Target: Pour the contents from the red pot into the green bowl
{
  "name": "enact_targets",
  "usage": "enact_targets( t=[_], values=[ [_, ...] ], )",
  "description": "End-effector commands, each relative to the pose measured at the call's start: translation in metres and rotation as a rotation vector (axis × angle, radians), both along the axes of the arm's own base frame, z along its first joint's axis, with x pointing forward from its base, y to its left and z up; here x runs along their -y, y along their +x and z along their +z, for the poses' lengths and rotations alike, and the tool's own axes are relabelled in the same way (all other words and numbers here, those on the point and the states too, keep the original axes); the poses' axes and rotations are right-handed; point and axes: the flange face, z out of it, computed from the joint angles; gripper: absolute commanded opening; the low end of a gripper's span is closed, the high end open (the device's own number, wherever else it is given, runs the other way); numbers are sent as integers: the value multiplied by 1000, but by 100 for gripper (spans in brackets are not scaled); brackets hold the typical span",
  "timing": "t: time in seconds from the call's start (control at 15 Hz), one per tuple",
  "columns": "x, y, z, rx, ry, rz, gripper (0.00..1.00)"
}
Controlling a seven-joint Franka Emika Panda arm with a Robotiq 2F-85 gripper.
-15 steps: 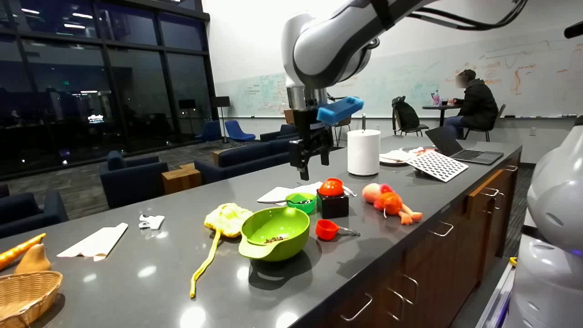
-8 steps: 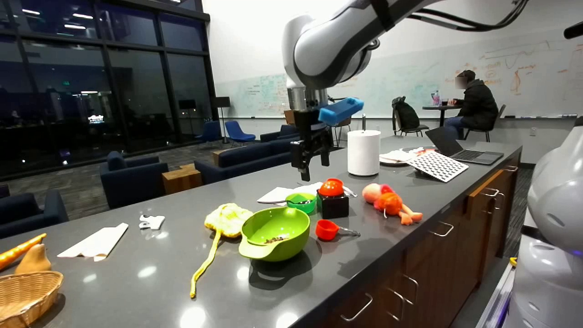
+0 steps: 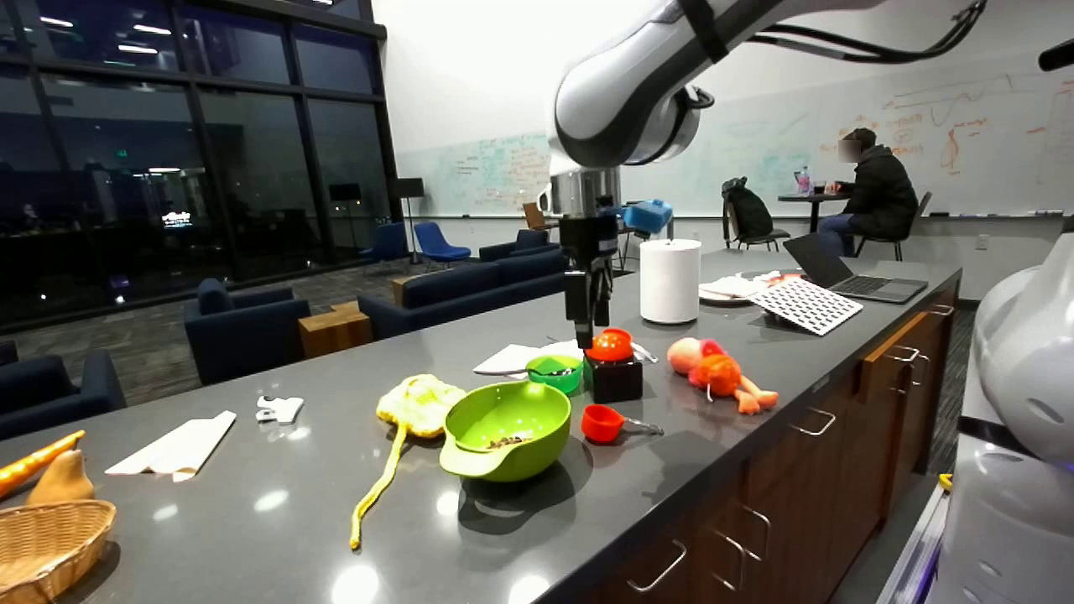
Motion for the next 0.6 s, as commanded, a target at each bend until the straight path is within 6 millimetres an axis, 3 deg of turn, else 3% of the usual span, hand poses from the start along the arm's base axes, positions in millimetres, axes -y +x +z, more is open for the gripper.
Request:
enact_targets(
  t=[0.0,0.4,0.53],
  values=[
    [18,-4,-20,-55,59,160,100],
    [41,5,-56,-100,-35,227,100],
    [39,3,-53,-108,-21,212,100]
  ],
)
